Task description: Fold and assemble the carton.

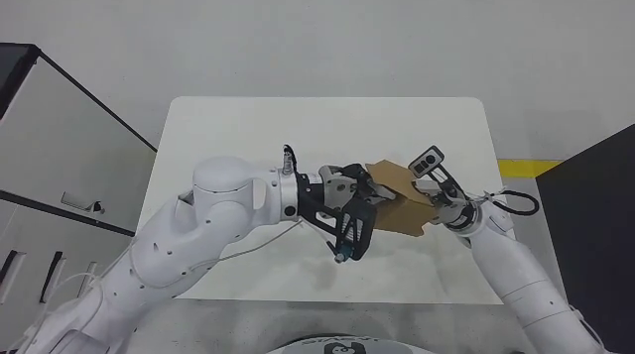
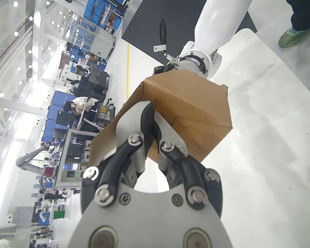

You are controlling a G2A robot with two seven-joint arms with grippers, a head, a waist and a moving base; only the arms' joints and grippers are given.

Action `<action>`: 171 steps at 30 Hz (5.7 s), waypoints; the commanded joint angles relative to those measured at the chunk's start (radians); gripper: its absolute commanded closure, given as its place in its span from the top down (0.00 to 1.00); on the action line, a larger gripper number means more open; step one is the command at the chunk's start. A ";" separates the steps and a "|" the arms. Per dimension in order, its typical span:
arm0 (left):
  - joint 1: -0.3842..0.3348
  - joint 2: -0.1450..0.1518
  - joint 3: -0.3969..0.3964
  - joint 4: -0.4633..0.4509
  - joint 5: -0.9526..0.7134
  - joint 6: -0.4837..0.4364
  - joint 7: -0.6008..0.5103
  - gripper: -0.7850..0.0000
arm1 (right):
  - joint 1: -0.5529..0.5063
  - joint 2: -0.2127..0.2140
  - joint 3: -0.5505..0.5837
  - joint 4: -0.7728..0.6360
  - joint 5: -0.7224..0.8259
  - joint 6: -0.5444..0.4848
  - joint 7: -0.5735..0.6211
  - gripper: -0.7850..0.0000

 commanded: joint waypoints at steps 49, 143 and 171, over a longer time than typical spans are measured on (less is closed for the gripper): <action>0.017 0.037 -0.149 -0.145 0.066 -0.093 -0.040 0.00 | 0.005 0.000 0.022 0.034 -0.047 -0.017 0.000 0.00; -0.025 0.012 -0.021 -0.050 0.028 -0.045 -0.067 0.00 | -0.021 -0.002 0.067 -0.023 -0.086 -0.111 -0.008 0.00; -0.021 0.023 -0.020 -0.061 0.085 -0.081 0.002 0.00 | -0.005 -0.005 0.043 -0.037 -0.067 -0.250 0.000 0.00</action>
